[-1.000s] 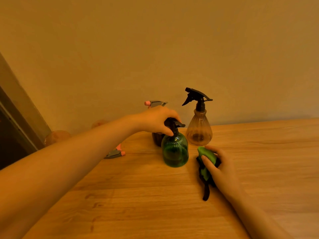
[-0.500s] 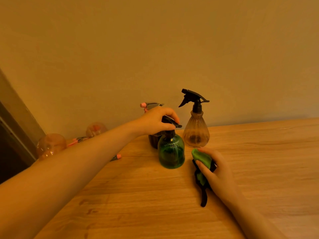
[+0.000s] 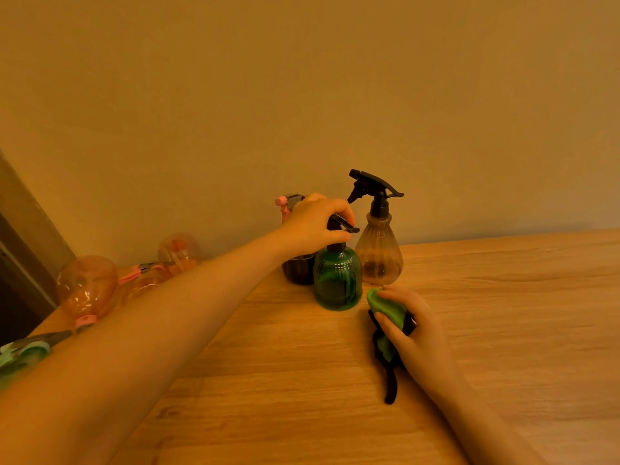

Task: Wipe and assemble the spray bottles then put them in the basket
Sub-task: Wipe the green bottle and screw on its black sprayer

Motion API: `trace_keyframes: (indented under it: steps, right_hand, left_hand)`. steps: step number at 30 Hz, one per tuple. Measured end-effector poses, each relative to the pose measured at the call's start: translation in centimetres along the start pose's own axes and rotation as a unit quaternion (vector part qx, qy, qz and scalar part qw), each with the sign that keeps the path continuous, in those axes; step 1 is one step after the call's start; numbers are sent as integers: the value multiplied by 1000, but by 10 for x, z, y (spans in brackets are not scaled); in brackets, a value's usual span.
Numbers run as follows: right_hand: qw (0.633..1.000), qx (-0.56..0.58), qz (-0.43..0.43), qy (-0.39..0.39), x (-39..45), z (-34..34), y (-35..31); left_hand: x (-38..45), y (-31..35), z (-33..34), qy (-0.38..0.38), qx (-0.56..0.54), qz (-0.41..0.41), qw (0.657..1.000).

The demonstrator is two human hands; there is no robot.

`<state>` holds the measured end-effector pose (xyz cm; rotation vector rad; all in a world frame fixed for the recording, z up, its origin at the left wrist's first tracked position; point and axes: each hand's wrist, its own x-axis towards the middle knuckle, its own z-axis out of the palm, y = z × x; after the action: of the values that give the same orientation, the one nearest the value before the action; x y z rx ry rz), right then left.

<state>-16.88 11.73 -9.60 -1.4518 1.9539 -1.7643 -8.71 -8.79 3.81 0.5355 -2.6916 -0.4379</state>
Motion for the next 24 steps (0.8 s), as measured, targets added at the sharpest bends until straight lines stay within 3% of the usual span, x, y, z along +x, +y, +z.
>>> trace_keyframes:
  steps: [5,20,24]
  right_hand:
    - [1000,3,1,0,-1,0,0]
    - [1000,12,6,-11,-1,2,0]
    - [1000,15,8,-16,-2,2,2]
  left_hand:
    - [3,0,5,21,-11,-27,999]
    - [6,-2,3,42,-6,14,999]
    - [-12,4,-20,68,-122,0,990]
